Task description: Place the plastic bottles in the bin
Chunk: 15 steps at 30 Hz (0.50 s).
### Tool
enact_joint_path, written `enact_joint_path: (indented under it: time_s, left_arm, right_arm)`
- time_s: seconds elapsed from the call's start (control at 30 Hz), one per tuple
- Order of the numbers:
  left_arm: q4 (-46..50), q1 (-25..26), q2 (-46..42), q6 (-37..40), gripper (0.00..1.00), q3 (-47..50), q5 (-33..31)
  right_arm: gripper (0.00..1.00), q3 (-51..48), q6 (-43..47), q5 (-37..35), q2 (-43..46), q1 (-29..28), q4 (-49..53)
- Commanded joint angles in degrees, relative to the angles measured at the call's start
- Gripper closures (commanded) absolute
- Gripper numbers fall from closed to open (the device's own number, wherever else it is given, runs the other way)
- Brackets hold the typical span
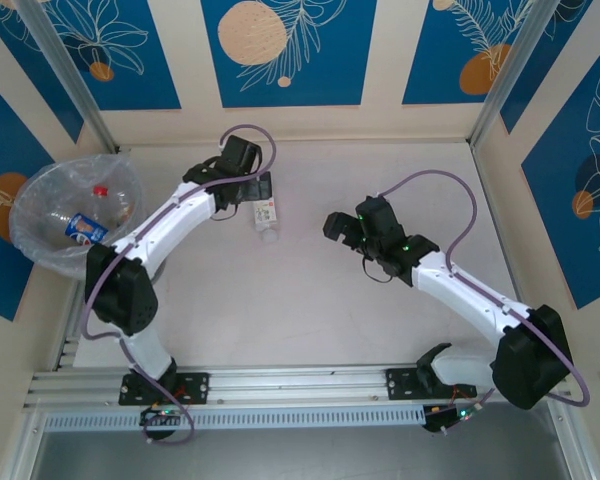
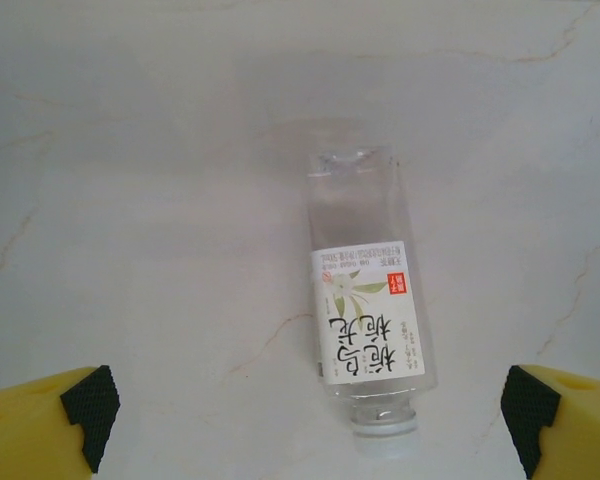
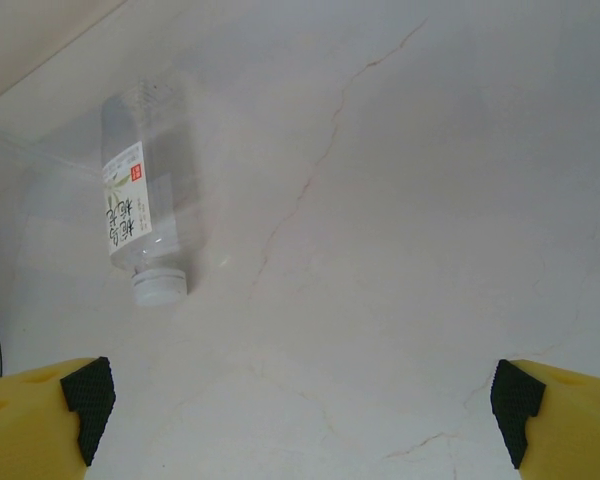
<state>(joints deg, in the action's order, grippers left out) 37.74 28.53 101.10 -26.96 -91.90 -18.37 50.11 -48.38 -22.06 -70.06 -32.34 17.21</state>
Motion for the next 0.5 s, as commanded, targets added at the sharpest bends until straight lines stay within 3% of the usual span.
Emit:
enact_joint_path:
  time_s: [0.0,0.47]
  left_arm:
    - [-0.32,0.03,4.68,-1.57,0.01,-4.69,4.05]
    - [2.08,-0.09,21.94,-2.21,0.01,-16.01,8.61]
  right_arm:
    - [0.00,0.23,1.35,-0.42,1.29,0.63,2.94]
    - [0.01,0.73,0.17,0.77,2.30,0.80,6.38]
